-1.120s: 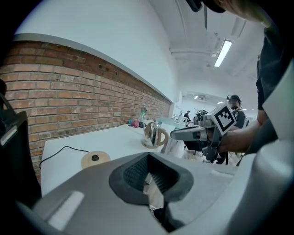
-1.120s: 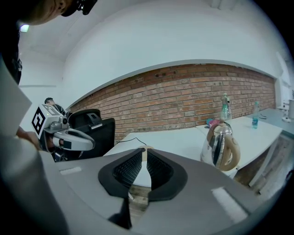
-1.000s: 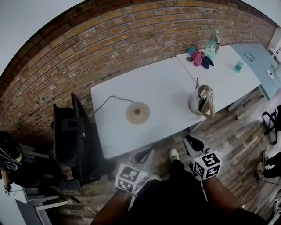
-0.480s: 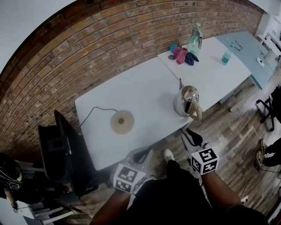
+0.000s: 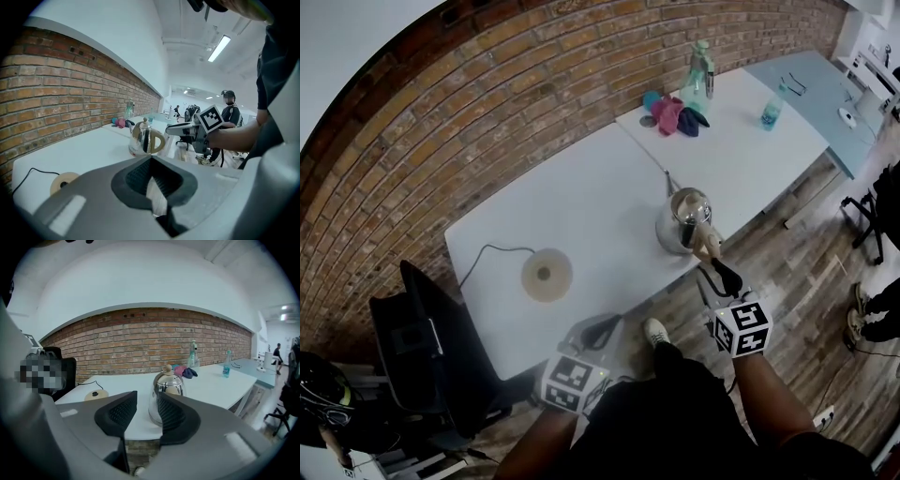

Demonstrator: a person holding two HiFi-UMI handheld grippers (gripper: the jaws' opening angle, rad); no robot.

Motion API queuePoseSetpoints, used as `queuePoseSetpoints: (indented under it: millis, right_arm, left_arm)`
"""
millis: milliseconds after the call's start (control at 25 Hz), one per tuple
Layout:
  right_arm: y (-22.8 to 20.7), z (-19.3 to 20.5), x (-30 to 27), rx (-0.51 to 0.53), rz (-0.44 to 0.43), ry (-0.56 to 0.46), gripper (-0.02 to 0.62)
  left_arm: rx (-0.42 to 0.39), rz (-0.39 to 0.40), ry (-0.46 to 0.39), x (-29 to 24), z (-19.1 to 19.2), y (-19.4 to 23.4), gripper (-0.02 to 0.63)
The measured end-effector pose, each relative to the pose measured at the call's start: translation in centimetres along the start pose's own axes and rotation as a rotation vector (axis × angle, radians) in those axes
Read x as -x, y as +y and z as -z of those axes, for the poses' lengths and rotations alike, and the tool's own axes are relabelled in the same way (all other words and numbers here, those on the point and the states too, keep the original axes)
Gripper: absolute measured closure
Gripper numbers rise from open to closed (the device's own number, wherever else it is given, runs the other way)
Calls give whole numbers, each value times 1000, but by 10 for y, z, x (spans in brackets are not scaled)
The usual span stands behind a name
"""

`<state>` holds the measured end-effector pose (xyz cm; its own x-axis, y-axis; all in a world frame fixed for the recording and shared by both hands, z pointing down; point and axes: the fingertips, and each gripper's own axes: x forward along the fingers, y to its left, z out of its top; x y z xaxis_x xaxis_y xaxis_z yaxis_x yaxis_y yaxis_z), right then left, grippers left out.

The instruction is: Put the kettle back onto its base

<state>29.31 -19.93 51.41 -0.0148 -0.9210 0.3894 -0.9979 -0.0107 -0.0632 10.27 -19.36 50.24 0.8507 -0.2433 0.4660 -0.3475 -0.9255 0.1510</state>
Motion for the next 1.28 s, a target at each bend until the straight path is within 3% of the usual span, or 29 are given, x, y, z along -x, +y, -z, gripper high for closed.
queuePoseSetpoints:
  millis: [600,1280]
  right_arm:
    - [-58,38,-52,13,86,105,370]
    - [-73,53,-84,25,47,163,379]
  left_arm:
    - [9,10,44,-36,-3,16,606]
    - [29,0,70,-59,-5,29,606]
